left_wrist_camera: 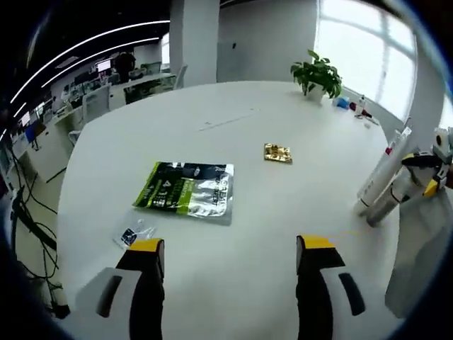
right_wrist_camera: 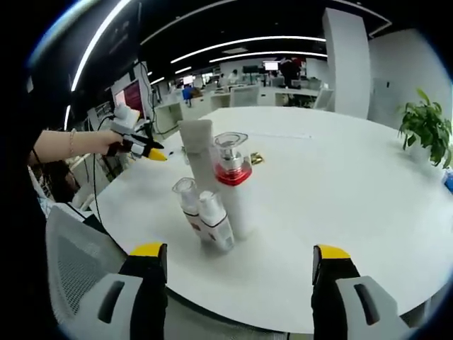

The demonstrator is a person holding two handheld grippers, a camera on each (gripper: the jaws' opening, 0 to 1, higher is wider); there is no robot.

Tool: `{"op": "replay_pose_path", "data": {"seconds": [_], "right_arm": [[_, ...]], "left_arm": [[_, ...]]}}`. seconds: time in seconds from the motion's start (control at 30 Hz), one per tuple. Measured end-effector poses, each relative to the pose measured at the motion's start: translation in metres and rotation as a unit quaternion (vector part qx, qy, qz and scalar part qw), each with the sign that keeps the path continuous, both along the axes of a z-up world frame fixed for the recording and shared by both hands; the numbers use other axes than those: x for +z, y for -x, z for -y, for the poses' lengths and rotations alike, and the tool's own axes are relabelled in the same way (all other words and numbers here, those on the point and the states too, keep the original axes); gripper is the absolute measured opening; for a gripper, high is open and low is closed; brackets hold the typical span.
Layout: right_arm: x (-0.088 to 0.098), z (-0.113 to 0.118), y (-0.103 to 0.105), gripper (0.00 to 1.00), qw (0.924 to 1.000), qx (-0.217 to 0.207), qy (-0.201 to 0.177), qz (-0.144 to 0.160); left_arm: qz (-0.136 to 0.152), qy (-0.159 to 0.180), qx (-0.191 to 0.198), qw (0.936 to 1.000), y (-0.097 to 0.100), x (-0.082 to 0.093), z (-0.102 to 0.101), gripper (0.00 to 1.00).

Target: Arrange the skincare products in the storage area until every visible bottle or jar stands upright without overlapping.

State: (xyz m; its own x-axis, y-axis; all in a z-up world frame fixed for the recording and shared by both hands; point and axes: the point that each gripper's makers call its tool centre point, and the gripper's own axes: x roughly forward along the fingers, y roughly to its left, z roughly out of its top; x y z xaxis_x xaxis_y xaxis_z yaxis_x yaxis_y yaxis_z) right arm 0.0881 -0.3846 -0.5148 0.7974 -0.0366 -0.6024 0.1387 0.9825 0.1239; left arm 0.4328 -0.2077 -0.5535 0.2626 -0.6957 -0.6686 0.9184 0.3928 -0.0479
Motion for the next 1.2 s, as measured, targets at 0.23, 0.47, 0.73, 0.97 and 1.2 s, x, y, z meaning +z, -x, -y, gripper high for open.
{"op": "replay_pose_path", "data": {"seconds": [0.23,0.47,0.73,0.97,1.2], "right_arm": [[-0.002,0.002,0.001,0.87,1.0000,-0.008,0.001,-0.006],[-0.006,0.006,0.002,0.87,0.9998,-0.017,0.001,-0.015],[-0.009,0.007,0.003,0.86,0.9994,-0.023,0.002,-0.025],[-0.013,0.008,0.004,0.86,0.9991,-0.025,0.006,-0.035],[-0.013,0.010,0.004,0.85,0.9989,-0.029,0.004,-0.037]], "left_arm": [[0.017,-0.034,-0.032,0.9988,-0.026,-0.009,0.005,0.65],[0.024,-0.061,-0.044,0.9969,-0.054,-0.017,0.018,0.64],[0.015,-0.081,-0.037,0.9959,-0.084,-0.027,0.027,0.62],[-0.028,-0.104,0.007,0.9941,-0.114,-0.043,0.024,0.59],[-0.057,-0.113,0.040,0.9912,-0.111,-0.049,0.017,0.54]]}}
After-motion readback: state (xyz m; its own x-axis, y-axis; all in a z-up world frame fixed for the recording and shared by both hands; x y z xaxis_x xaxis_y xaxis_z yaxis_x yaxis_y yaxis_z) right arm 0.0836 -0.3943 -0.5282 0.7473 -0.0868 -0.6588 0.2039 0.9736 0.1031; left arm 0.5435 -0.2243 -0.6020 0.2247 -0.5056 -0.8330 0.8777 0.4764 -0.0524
